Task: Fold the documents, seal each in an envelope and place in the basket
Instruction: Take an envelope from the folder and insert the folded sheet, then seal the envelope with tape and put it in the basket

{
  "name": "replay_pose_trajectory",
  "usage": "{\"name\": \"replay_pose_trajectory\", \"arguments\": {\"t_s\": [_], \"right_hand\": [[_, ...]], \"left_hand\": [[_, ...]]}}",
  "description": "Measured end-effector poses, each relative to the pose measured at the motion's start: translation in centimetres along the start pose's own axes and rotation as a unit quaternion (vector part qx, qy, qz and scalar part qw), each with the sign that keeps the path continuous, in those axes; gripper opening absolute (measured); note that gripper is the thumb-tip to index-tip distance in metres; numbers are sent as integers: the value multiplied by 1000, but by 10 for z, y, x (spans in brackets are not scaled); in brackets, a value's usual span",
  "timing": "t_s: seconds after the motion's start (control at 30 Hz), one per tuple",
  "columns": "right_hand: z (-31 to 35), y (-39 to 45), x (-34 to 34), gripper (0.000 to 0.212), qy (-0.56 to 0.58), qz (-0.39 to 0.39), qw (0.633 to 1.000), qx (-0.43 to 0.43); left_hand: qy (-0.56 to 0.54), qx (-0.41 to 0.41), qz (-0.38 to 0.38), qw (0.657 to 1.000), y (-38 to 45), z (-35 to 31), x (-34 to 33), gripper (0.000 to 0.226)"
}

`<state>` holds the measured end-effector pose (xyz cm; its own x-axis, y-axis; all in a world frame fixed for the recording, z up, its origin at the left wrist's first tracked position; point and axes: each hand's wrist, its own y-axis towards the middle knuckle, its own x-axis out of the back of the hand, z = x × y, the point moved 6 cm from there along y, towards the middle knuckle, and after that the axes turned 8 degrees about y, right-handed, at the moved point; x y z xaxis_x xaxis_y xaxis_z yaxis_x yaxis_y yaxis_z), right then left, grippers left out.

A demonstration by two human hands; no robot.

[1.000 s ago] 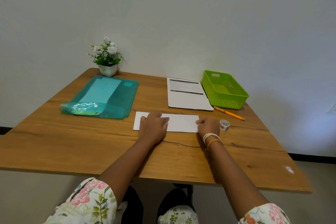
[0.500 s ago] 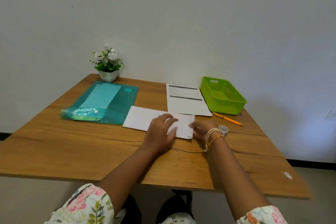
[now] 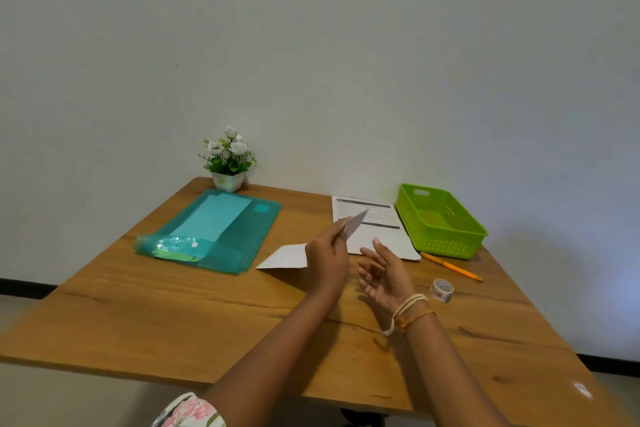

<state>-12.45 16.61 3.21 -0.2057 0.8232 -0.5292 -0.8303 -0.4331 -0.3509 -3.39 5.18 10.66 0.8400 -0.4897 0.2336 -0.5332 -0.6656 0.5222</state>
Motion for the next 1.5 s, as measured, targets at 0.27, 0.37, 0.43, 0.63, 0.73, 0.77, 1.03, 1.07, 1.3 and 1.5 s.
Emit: {"name": "replay_pose_trajectory", "arguments": {"t_s": [0.27, 0.37, 0.43, 0.63, 0.73, 0.77, 1.03, 1.07, 1.3, 1.5], "right_hand": [[-3, 2, -9, 52, -61, -57, 993, 81], [0, 6, -12, 39, -2, -45, 996, 81], [0, 13, -8, 32, 35, -48, 996, 70], [26, 21, 22, 15, -224, -237, 924, 201], [32, 16, 25, 21, -374, -253, 864, 225], [31, 15, 26, 25, -412, -251, 845, 230], [14, 13, 36, 37, -604, -255, 712, 251], [13, 13, 36, 38, -614, -254, 704, 252], [9, 9, 40, 44, -647, -244, 670, 269], [21, -13, 43, 22, -629, -266, 628, 373]], "left_hand": [[-476, 380, -121, 784, 49, 10, 26, 11], [-539, 405, -130, 727, 55, 18, 37, 16], [-544, 415, -135, 717, 55, 28, 42, 15], [-330, 442, -94, 829, 38, 93, 49, 24], [-35, 369, -10, 929, 31, 112, 61, 37], [52, 322, 19, 945, 29, 113, 65, 39], [444, 60, 106, 888, 9, 106, 49, 30], [470, 49, 100, 875, 6, 106, 48, 29], [499, 40, 47, 865, -3, 106, 46, 30], [506, -5, 90, 858, -11, 91, 20, 46]]}}
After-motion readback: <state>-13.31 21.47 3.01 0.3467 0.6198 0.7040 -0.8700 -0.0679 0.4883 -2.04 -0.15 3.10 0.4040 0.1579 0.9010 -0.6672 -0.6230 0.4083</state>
